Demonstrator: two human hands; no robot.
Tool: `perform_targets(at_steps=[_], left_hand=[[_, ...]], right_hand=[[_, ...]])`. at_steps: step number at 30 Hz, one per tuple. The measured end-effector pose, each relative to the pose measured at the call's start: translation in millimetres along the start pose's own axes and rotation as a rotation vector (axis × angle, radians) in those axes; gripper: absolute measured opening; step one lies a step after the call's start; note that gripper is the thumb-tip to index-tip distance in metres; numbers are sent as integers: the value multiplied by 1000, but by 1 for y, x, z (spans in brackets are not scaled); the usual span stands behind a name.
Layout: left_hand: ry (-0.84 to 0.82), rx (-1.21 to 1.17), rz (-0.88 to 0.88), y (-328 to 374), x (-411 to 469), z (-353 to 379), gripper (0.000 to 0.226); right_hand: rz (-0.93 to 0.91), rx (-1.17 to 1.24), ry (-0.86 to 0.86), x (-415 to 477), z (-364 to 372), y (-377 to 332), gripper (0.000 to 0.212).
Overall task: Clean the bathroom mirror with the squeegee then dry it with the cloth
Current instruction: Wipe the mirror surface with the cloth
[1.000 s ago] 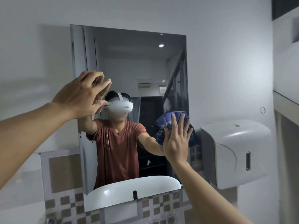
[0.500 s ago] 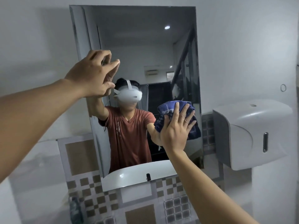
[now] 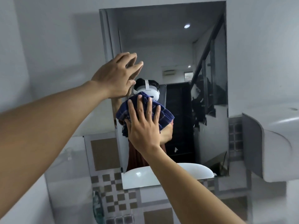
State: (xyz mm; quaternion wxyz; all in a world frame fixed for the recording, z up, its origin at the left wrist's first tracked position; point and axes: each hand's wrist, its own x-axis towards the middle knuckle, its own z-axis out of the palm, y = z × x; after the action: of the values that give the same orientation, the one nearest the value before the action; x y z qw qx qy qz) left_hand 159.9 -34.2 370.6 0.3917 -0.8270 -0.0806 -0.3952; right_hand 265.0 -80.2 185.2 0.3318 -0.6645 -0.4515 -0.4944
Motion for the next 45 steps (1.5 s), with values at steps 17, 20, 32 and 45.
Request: perform_targets(at_steps=[17,20,32,45], left_hand=[[83,38,-48,25,-31,11,59],[70,-1,-55,36,-50,23,66],[28,-45,-75,64,-81,48,73],[19,-112,-140,87,-92,57,86]], right_hand=[[-581,-137,-282,-77,-5,58,55],[-542,-153,-286,-77,-14,70,56],[-279,-231,-202,-60,-42,141,62],[261,-14,-95,-101,-49,183,68]])
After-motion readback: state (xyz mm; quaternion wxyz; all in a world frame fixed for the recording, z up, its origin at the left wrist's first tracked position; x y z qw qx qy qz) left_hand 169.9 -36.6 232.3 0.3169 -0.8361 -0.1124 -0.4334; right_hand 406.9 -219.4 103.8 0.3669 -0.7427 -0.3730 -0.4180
